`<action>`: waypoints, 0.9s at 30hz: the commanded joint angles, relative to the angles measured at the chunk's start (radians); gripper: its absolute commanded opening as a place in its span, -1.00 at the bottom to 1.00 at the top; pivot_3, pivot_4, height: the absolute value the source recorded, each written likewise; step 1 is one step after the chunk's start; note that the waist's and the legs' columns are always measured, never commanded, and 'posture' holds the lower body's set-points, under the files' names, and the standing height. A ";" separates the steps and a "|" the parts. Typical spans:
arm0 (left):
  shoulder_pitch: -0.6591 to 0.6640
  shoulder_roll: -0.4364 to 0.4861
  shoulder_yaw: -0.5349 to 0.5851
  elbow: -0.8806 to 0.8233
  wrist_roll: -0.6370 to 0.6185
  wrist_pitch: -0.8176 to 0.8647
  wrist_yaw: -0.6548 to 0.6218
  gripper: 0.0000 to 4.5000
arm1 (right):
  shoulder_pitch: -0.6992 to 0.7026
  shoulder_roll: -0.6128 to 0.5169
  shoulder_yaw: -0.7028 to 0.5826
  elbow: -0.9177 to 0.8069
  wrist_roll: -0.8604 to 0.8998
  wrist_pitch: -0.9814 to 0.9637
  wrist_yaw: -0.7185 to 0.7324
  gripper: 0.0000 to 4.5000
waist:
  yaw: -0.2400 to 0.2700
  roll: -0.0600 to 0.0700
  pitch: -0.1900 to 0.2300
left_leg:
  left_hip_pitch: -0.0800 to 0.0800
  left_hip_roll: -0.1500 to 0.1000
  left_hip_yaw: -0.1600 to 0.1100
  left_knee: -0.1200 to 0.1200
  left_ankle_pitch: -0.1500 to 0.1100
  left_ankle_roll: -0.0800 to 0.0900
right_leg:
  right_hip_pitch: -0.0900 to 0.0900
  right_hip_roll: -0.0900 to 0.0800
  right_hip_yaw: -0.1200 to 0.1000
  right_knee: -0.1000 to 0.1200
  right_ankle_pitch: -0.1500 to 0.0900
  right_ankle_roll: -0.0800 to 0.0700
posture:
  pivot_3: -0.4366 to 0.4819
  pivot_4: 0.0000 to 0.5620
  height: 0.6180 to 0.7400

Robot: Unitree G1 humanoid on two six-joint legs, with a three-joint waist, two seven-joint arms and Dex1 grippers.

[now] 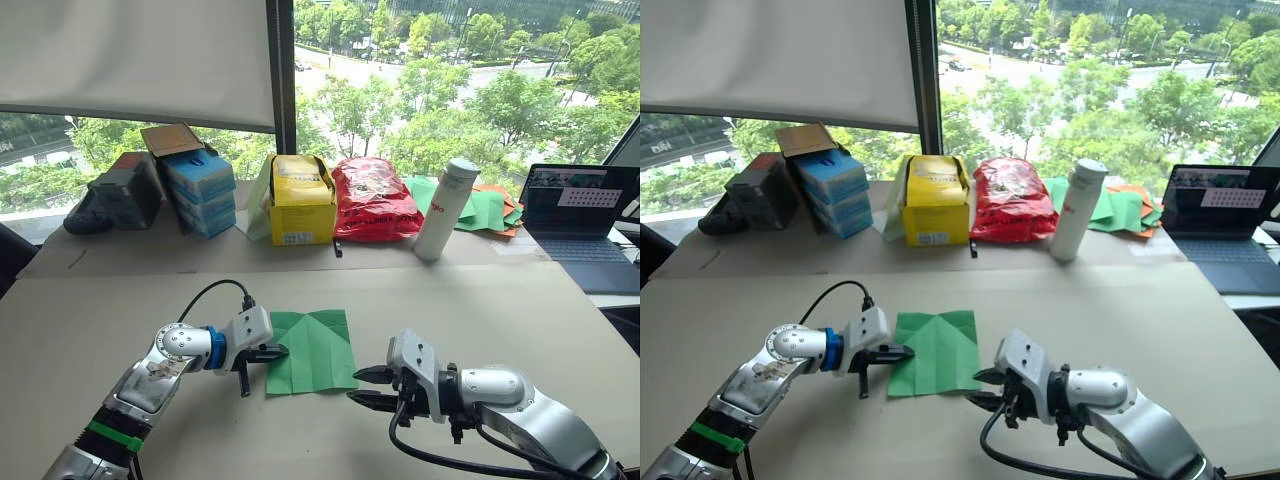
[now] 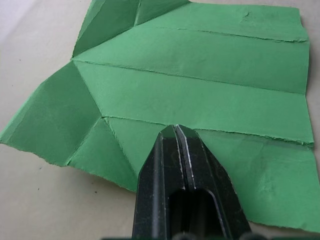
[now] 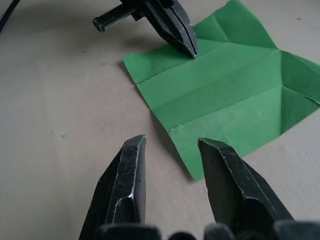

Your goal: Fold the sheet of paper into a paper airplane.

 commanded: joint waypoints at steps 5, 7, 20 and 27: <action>0.004 -0.010 -0.060 0.045 0.051 0.019 -0.020 -1.00 | 0.032 0.061 0.083 -0.025 -0.050 0.074 -0.130 -0.98 | 0.006 0.000 0.000 | -0.001 0.000 0.000 0.002 -0.001 0.001 | 0.000 0.000 -0.001 0.000 0.000 0.000 | -0.05 -0.47 1.00; -0.008 -0.013 -0.067 0.061 0.058 0.016 -0.023 -1.00 | 0.064 0.082 0.085 -0.025 -0.098 0.073 -0.202 -0.98 | 0.008 0.000 -0.001 | -0.001 0.000 0.000 0.002 -0.001 0.001 | 0.000 0.000 -0.001 0.001 0.000 0.001 | -0.05 -0.47 1.00; -0.168 -0.058 -0.149 0.261 0.182 -0.106 -0.055 -1.00 | 0.178 0.228 0.065 -0.024 -0.209 0.107 -0.456 -0.98 | 0.022 -0.001 -0.006 | 0.003 0.000 0.000 0.004 0.000 0.001 | 0.004 0.001 -0.001 0.001 0.000 0.002 | -0.05 -0.47 1.00; -0.188 -0.075 -0.150 0.307 0.190 -0.138 -0.066 -1.00 | 0.178 0.273 0.041 0.010 -0.237 0.079 -0.509 -0.98 | 0.022 -0.001 -0.008 | 0.003 0.000 0.000 0.004 0.000 0.001 | 0.004 0.001 -0.001 0.002 0.000 0.002 | -0.05 -0.47 1.00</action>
